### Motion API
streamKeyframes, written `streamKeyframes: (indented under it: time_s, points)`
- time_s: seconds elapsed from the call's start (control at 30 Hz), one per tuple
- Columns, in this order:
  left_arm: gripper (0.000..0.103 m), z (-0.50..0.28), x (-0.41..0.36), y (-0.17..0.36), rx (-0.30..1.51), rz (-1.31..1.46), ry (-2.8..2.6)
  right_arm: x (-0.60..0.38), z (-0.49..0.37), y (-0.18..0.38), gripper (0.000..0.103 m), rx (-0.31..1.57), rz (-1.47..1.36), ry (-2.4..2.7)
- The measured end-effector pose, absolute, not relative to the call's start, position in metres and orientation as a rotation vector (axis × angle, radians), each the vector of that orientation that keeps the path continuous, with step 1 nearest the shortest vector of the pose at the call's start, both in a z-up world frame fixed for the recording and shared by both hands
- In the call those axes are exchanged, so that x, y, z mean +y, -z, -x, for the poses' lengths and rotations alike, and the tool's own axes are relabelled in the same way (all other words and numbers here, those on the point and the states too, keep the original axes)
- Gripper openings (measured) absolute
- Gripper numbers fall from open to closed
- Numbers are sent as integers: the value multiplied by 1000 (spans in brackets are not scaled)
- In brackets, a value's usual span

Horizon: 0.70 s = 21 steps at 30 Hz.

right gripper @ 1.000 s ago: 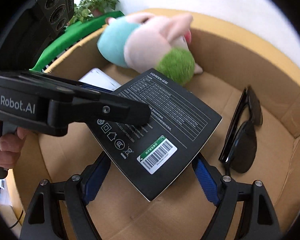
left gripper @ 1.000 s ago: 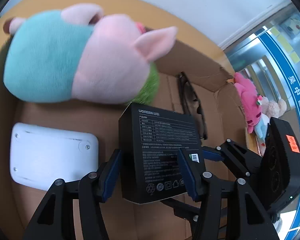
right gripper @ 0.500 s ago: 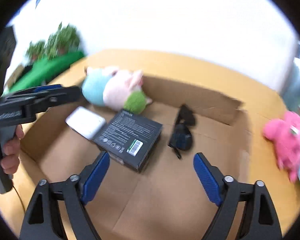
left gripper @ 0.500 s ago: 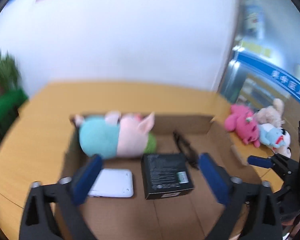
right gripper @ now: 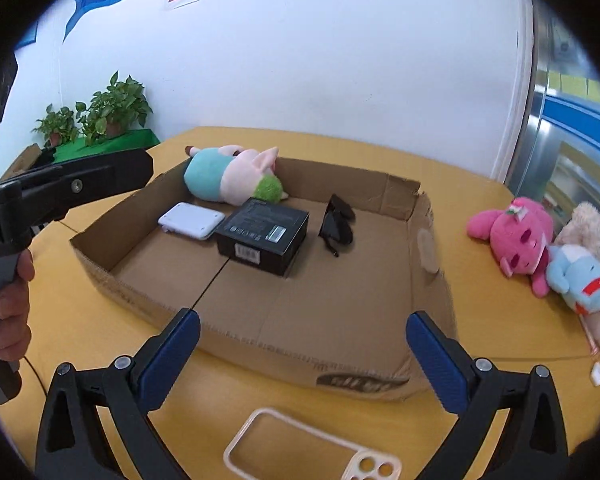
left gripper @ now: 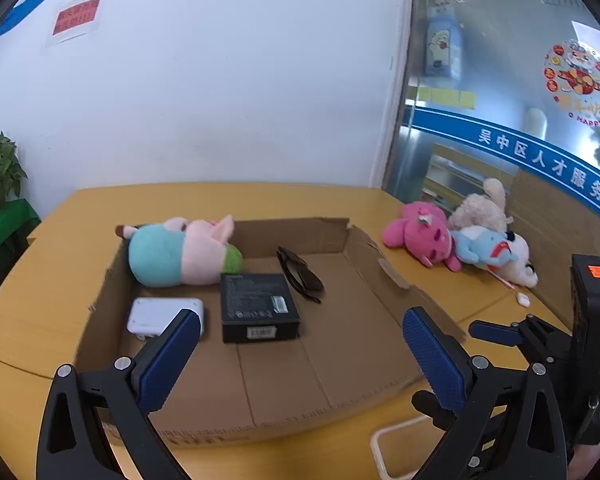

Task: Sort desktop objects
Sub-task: 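Move both grippers back to the clear phone case on the table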

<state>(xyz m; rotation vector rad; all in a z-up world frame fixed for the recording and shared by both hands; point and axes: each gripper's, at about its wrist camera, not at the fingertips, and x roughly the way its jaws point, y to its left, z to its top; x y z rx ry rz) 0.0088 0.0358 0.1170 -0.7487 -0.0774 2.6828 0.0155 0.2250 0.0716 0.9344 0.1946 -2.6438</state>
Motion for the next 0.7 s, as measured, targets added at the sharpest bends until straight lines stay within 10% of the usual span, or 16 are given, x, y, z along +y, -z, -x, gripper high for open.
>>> streamKeyframes:
  time_s: [0.7]
  points:
    - [92,2,99,38,-292,1370,-2052,320,-40,31,103,-192,-1318,2386]
